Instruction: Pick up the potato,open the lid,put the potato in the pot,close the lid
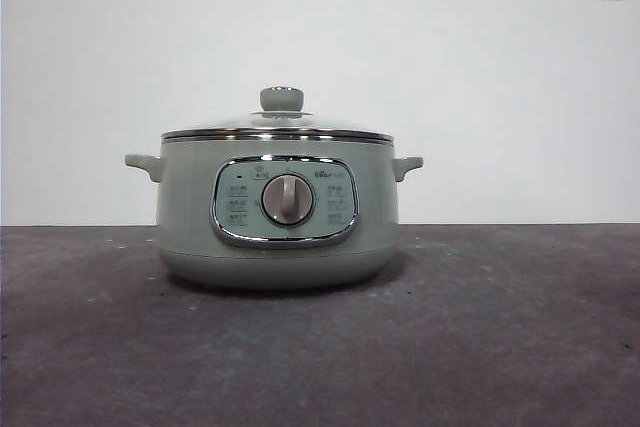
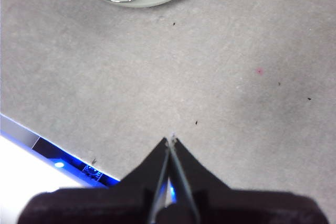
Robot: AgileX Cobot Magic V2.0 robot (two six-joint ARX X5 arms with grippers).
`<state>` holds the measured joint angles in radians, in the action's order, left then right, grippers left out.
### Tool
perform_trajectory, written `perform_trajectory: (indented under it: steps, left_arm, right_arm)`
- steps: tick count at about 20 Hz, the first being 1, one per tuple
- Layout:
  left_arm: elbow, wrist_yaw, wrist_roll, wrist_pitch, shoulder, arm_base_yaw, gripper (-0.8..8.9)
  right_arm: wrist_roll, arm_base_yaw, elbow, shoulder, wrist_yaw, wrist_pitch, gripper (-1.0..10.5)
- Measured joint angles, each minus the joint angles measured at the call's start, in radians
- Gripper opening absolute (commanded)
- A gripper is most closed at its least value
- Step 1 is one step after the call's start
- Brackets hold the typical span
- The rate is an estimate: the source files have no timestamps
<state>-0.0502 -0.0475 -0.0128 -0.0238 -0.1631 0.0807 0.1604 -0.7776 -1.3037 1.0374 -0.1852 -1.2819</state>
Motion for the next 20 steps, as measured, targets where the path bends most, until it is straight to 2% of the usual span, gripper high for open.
perform_trajectory:
  steps: [3,7,20]
  left_arm:
    - [0.032,0.012,0.006,-0.072,0.074,-0.014,-0.03]
    - [0.032,0.077,0.006,-0.138,0.157,-0.03,-0.03]
    - [0.032,0.077,0.006,-0.145,0.085,-0.032,-0.03]
  right_arm:
    - [0.0,0.0,0.0,0.0,-0.01,0.0,-0.1]
    - [0.0,0.0,0.0,0.0,-0.013,0.0,-0.1]
    - [0.0,0.0,0.0,0.001,-0.016,0.001,0.0]
